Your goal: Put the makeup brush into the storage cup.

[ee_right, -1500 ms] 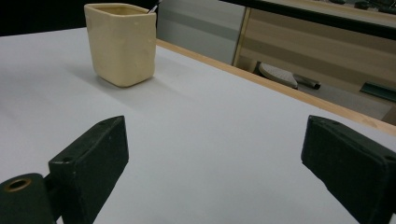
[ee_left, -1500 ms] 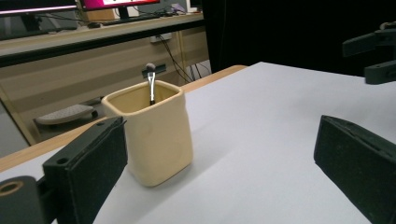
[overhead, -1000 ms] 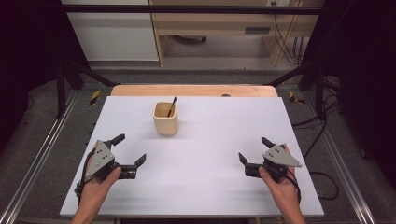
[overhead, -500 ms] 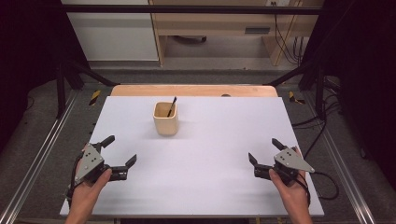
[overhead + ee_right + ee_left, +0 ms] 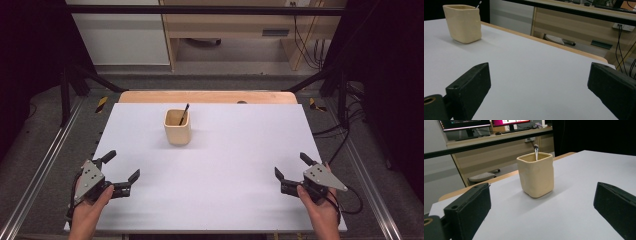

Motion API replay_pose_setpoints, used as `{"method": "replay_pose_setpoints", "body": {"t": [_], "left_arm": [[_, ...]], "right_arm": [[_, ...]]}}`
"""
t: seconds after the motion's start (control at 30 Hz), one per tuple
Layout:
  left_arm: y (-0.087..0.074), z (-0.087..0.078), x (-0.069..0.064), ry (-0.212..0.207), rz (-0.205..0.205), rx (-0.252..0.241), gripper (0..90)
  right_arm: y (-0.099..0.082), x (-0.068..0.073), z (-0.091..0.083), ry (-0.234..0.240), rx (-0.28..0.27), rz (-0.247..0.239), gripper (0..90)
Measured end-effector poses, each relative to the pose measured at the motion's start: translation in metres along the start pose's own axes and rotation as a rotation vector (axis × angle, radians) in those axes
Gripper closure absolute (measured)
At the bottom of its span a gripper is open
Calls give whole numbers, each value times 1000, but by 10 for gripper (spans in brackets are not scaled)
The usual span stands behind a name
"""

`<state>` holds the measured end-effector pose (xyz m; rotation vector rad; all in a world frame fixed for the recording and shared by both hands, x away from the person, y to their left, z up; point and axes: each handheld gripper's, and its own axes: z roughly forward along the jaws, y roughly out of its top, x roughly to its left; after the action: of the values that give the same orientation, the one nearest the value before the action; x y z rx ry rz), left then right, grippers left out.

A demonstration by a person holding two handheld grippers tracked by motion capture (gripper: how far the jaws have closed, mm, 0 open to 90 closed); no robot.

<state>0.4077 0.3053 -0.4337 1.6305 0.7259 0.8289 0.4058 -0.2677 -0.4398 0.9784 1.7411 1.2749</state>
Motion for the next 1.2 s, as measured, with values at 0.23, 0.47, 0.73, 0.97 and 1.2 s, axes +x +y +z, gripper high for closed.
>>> {"method": "replay_pose_setpoints", "body": {"t": [0.23, 0.47, 0.73, 0.97, 1.2], "left_arm": [[-9, -4, 2, 11, -21, -11, 11], [-15, -5, 3, 16, -25, -12, 11], [-22, -6, 2, 16, -22, -18, 11], [-25, -7, 1, 7, -16, -25, 11], [-31, -9, 3, 6, -39, -33, 13]], "right_arm": [[-7, -6, -6, -13, 5, 4, 47], [-13, -10, -9, -25, 6, 11, 46], [-17, -9, -5, -31, -7, 13, 45], [-18, -3, 5, -33, -26, 26, 45], [-27, 2, 12, -27, -40, 46, 40]]}}
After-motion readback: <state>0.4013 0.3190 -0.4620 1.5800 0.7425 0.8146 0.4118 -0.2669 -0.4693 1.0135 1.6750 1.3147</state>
